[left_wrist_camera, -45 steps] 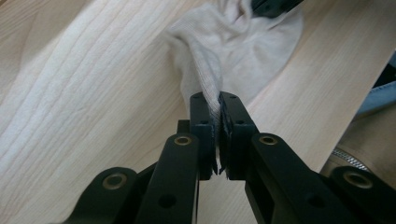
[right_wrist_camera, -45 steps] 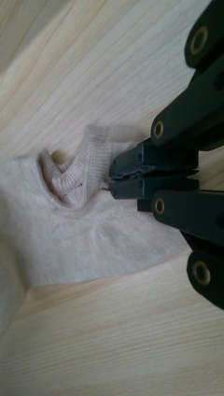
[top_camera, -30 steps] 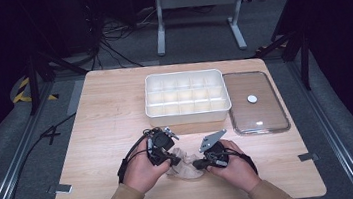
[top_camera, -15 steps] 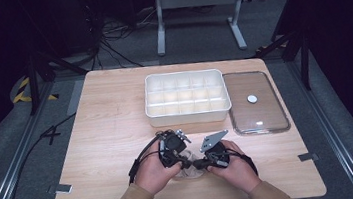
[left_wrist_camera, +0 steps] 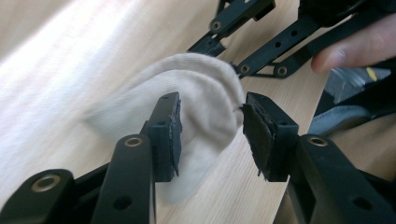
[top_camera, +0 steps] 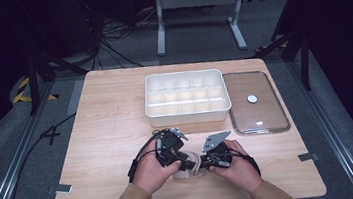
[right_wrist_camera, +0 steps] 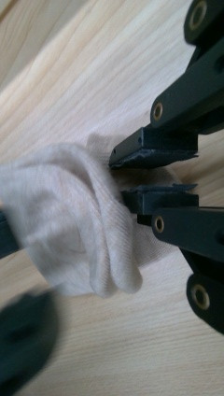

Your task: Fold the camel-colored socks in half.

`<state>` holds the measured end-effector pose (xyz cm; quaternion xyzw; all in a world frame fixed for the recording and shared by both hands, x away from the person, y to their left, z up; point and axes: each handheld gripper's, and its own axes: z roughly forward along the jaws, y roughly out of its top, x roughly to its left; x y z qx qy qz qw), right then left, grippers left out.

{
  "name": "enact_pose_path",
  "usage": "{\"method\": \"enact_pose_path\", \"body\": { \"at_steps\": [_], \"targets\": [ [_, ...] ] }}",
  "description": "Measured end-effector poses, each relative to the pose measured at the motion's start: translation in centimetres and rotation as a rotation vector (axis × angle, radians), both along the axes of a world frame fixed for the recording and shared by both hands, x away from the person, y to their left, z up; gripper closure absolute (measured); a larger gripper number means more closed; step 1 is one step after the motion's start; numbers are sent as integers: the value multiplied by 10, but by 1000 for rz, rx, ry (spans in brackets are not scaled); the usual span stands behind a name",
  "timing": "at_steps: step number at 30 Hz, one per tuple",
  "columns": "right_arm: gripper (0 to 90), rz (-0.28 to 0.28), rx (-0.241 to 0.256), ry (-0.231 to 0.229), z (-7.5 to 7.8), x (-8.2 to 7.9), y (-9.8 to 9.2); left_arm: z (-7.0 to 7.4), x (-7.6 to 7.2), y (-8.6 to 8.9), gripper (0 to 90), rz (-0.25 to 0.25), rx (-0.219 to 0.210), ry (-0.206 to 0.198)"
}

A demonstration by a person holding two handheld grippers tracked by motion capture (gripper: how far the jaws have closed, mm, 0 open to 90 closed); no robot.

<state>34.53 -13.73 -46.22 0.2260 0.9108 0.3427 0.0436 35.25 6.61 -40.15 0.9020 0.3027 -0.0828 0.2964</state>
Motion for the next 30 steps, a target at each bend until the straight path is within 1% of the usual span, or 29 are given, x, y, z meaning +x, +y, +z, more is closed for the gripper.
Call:
{"method": "enact_pose_path", "body": {
  "at_steps": [1, 2, 3, 4, 5, 6, 7, 8, 9, 11, 13, 14, 15, 16, 17, 18, 19, 20, 21, 23, 25, 27, 28, 29, 30],
  "targets": [
    [759, -11, 3, 2, 2, 0, -3, 2, 1, 5, 572, 7, -3, -11],
    [758, -20, 5, -10, 6, 0, -6, 4, 3, 13, 573, 27, -4, -17],
    [758, -37, 10, -26, 14, -1, -13, 5, 4, 18, 582, 38, 0, -22],
    [757, -52, 16, -35, 20, -1, -17, 4, 5, 23, 592, 53, 19, -24],
    [758, -73, 30, -52, 29, -1, -23, 4, 6, 26, 605, 57, 35, -30],
    [758, -73, 30, -52, 29, -1, -23, 4, 6, 26, 613, 57, 35, -30],
    [758, -88, 56, -76, 39, -2, -27, 3, 8, 29, 624, 71, 50, -31],
    [758, -88, 56, -76, 39, -2, -27, 3, 8, 29, 634, 71, 50, -31],
    [758, -86, 69, -79, 42, -2, -27, 2, 8, 31, 634, 80, 58, -31],
    [759, -68, 93, -79, 47, -6, -23, 1, 9, 34, 673, 83, 75, -41],
    [761, -38, 101, -75, 46, -10, -15, 0, 8, 35, 701, 95, 105, -48],
    [763, -26, 104, -70, 45, -12, -10, -1, 8, 36, 707, 95, 110, -64],
    [763, -26, 104, -70, 45, -12, -10, -1, 8, 36, 709, 95, 110, -64],
    [771, 2, 117, -63, 43, -16, 0, -2, 7, 35, 709, 90, 106, -84],
    [776, 16, 126, -55, 41, -17, 5, -3, 5, 33, 712, 92, 96, -98],
    [784, 30, 136, -51, 39, -19, 10, -3, 5, 31, 722, 81, 89, -117],
    [784, 30, 136, -51, 39, -19, 10, -3, 5, 31, 729, 81, 89, -117],
    [789, 41, 137, -52, 37, -20, 15, -2, 3, 29, 729, 72, 76, -129],
    [791, 51, 132, -47, 34, -22, 20, -2, 2, 27, 742, 72, 69, -135],
    [794, 58, 117, -42, 29, -22, 23, -2, 2, 24, 772, 49, 37, -179],
    [795, 50, 101, -37, 25, -21, 22, -3, 1, 19, 805, 37, 15, -199],
    [795, 36, 94, -32, 23, -21, 19, -6, 3, 14, 844, 32, 23, -189],
    [795, 30, 91, -35, 22, -21, 17, -10, 5, 11, 851, 24, 35, -177],
    [793, 21, 88, -31, 22, -21, 14, -14, 7, 8, 861, 19, 46, -173],
    [793, 14, 83, -28, 21, -21, 12, -19, 9, 5, 869, 11, 75, -165]
  ]
}}
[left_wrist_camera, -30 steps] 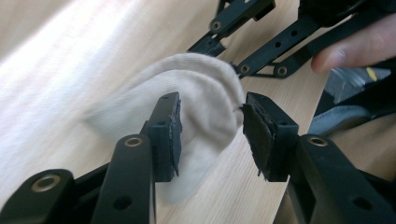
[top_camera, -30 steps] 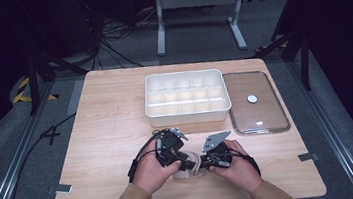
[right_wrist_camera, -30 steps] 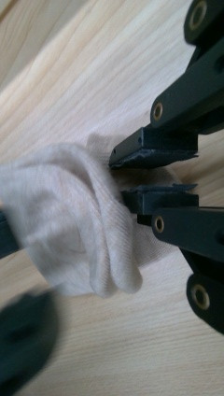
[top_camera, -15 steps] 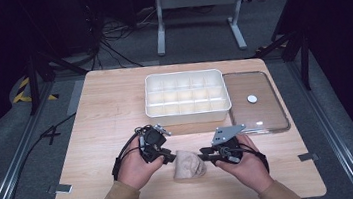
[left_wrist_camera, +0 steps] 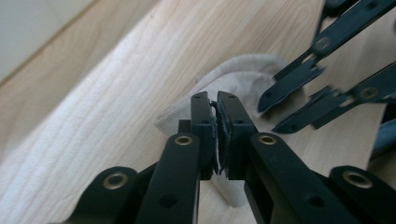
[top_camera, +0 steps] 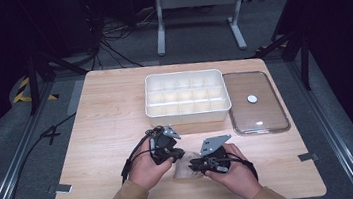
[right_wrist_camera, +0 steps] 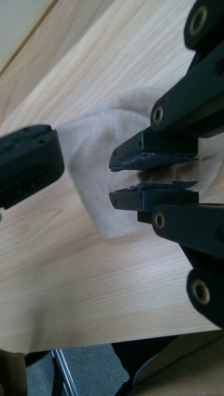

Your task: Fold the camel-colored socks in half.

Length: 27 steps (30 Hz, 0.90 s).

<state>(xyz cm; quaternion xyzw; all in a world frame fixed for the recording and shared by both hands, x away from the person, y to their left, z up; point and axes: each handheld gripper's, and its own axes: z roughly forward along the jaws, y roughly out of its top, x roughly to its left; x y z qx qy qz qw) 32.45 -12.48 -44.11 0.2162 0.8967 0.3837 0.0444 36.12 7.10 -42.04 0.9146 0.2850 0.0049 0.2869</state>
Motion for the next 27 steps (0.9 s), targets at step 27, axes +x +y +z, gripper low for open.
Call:
{"method": "enact_pose_path", "body": {
  "at_steps": [27],
  "targets": [
    [780, -32, -45, 16, -24, 14, -30, -25, 15, 1, 881, 53, 86, 104]
  ]
}}
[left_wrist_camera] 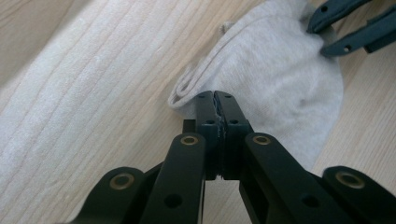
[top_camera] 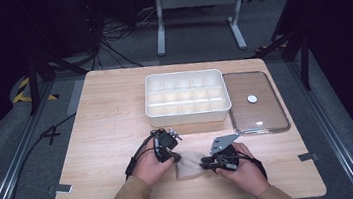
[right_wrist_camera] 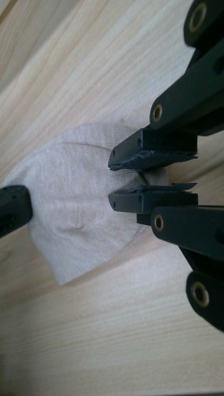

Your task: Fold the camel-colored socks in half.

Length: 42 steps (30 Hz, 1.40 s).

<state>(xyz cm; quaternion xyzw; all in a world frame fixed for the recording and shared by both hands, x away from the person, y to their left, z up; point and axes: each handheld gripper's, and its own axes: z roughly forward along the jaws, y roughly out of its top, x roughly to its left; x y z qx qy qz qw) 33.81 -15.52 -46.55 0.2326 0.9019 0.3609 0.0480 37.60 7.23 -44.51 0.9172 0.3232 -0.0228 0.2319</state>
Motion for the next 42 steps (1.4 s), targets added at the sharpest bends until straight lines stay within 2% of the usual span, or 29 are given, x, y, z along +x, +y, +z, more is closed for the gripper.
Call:
{"method": "enact_pose_path", "body": {
  "at_steps": [3, 5, 6, 7, 9, 10, 12, 18, 25, 30, 34, 37, 40, 42],
  "targets": [
    [785, -1, -10, -6, 2, 1, 0, 7, -2, 4, 834, 0, -23, -29],
    [800, -7, 0, 1, 6, 2, -2, 14, -4, 9, 795, 15, -56, -55],
    [802, -9, 11, 2, 9, 2, -3, 14, -4, 9, 770, 15, -56, -55],
    [804, -8, 20, 2, 11, 2, -4, 21, -6, 15, 759, 16, -78, -66],
    [814, -16, 30, -5, 17, 3, -5, 26, -8, 20, 736, 20, -110, -63],
    [815, -14, 40, -14, 21, 2, -5, 29, -9, 22, 725, 28, -114, -54],
    [819, -10, 52, -31, 29, 1, -3, 34, -12, 26, 707, 36, -105, -66],
    [847, -1, 72, -61, 38, -2, 2, 44, -17, 32, 678, 26, -95, -82],
    [848, 11, 57, -33, 29, -2, 12, 48, -20, 36, 650, 32, -98, -70],
    [847, 21, 28, -24, 20, -2, 18, 48, -20, 36, 641, 21, -90, -64],
    [855, 11, -11, -7, 7, 2, 19, 48, -19, 37, 632, 26, -84, -67],
    [864, -1, 19, 21, 4, 7, 15, 47, -18, 39, 621, 35, -79, -70],
    [863, -7, 22, 16, 2, 11, 12, 45, -17, 39, 622, 39, -79, -63],
    [863, -15, 23, 11, 2, 15, 8, 42, -16, 38, 623, 42, -59, -59]
  ]
}}
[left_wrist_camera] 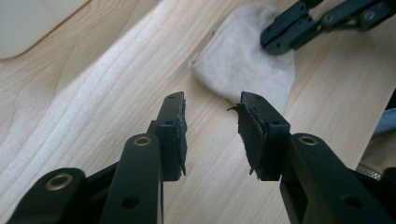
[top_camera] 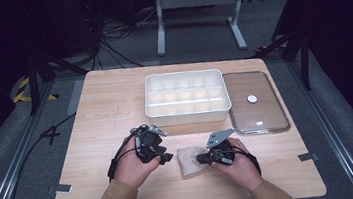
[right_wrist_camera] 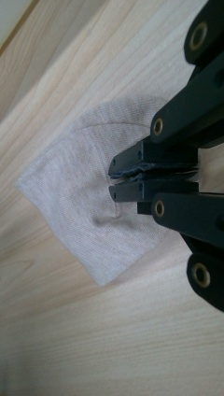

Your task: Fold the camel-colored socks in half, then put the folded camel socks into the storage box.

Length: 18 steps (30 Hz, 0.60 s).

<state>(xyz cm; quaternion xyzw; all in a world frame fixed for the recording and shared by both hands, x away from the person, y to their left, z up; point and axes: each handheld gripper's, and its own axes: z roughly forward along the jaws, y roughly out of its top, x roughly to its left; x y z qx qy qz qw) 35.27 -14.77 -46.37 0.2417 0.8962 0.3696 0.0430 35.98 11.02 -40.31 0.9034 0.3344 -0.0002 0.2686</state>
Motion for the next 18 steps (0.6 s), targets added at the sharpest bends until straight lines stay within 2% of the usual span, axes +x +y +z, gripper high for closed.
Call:
{"method": "enact_pose_path", "body": {
  "at_steps": [5, 11, 15, 18],
  "targets": [
    [862, -14, -2, -17, 0, 3, -3, -3, 1, 0, 622, 4, 9, 4],
    [826, -27, 2, -13, 1, 0, -2, -8, 3, -1, 617, 15, 22, 3],
    [830, -42, 19, -35, 6, -2, -3, -15, 5, -4, 614, 14, 55, 2],
    [832, -60, 3, -28, 5, -1, -4, -20, 5, -6, 615, 16, 66, 4]
  ]
}}
